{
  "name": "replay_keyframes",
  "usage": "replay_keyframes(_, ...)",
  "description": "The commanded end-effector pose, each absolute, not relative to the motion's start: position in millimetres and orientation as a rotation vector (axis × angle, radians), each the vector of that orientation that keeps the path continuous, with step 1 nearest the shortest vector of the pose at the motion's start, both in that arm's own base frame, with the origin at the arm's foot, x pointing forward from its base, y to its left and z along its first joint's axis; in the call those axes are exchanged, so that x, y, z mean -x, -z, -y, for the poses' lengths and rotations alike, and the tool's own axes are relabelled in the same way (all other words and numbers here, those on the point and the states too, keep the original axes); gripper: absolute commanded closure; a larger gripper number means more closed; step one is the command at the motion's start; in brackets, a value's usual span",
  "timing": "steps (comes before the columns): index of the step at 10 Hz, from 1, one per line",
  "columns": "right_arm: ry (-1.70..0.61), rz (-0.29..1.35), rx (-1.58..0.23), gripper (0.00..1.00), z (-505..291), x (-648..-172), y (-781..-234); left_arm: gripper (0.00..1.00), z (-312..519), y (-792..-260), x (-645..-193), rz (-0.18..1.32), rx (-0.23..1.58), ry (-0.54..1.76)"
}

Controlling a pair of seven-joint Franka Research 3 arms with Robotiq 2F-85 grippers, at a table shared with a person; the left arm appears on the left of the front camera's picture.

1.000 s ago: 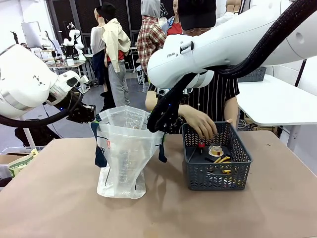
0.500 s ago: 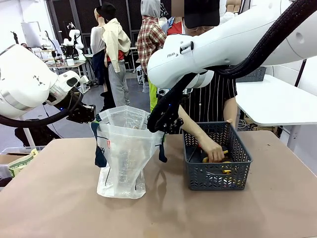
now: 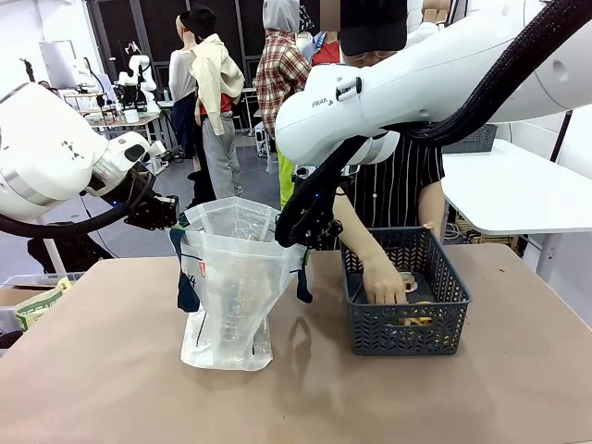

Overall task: Transfer purchased items from the store into the shopping bag.
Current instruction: Move the Reusable shopping bag to the right side of the table.

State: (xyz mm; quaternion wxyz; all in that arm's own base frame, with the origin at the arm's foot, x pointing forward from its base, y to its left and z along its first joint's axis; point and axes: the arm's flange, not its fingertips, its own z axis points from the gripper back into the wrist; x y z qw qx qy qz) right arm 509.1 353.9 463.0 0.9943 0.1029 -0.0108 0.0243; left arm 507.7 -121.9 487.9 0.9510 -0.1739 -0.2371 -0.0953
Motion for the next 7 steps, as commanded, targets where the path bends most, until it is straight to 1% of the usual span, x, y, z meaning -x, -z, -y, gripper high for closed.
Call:
replay_keyframes(1, -0.044, 0.021, -0.209, 1.0, -352.2, -508.4, -464.1, 1.0, 119.1, -488.2, -503.8, 0.498, 0.348, 0.187)
replay_keyframes(7, -0.044, 0.021, -0.209, 1.0, -352.2, -508.4, -464.1, 1.0, 119.1, -488.2, -503.8, 0.498, 0.348, 0.187)
